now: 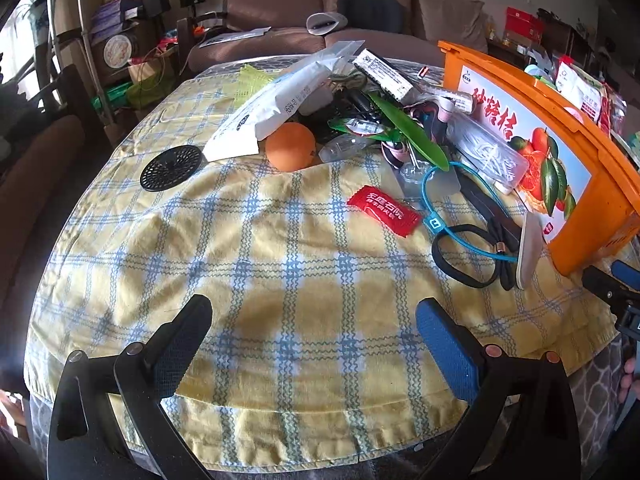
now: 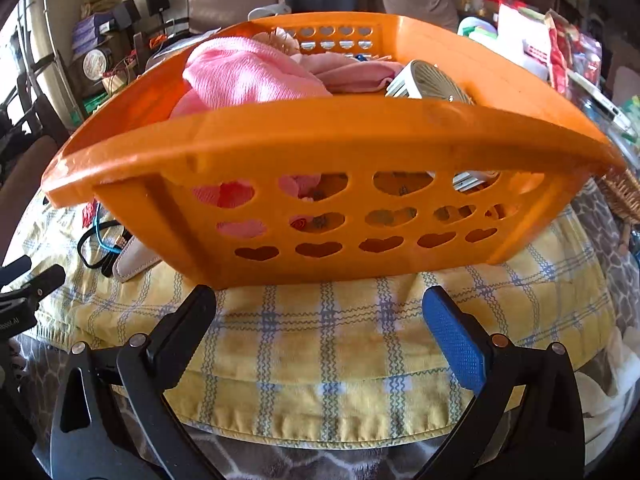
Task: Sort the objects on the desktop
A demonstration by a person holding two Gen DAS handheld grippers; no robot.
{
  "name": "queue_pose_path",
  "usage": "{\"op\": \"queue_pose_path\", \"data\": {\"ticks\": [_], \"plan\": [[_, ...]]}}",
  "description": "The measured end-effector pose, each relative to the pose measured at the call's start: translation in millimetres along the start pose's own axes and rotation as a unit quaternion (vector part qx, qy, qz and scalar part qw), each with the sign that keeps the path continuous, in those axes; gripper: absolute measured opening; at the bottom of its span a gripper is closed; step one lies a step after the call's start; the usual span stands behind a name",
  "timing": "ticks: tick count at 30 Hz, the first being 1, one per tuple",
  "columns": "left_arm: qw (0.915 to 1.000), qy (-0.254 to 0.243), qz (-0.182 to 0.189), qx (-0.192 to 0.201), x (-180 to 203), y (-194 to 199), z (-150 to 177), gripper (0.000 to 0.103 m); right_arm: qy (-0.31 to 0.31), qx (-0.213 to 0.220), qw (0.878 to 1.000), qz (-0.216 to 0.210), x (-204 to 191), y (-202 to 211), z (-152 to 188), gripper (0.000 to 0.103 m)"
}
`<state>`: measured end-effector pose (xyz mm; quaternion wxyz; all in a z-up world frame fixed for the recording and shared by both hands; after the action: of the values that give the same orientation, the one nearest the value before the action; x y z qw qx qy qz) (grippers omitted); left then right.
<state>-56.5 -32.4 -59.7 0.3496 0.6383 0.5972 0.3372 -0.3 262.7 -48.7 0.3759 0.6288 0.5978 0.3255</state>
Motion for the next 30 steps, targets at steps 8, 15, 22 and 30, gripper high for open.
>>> {"op": "queue_pose_path", "data": {"ticks": [8, 15, 22, 30], "plan": [[0.9998, 0.010, 0.003, -0.017, 2, -9, 0, 0.103, 0.005, -0.012, 1.000, 0.006, 3, -11, 1, 0.103], [0.9998, 0.006, -0.002, -0.020, 3, -12, -1, 0.103, 0.014, -0.021, 1.000, 0.019, 0, -15, 1, 0.103], [0.9998, 0.007, -0.001, -0.020, 3, -11, -1, 0.103, 0.017, -0.024, 0.999, 0.025, -2, -15, 3, 0.103], [0.9998, 0.007, -0.001, -0.020, 3, -11, -1, 0.103, 0.017, -0.025, 0.999, 0.026, -2, -15, 2, 0.103]]}}
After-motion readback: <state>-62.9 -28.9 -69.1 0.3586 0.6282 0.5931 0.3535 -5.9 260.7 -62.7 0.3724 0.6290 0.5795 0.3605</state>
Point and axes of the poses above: each gripper's, at about its wrist camera, not at the fingertips, and y roughly against the way its jaws point, x to its right, z to its underside, the point moved 8 cm from there along -y, roughly the way its jaws point, and after that the axes turned 7 degrees about -x, right-handed, at the moved point
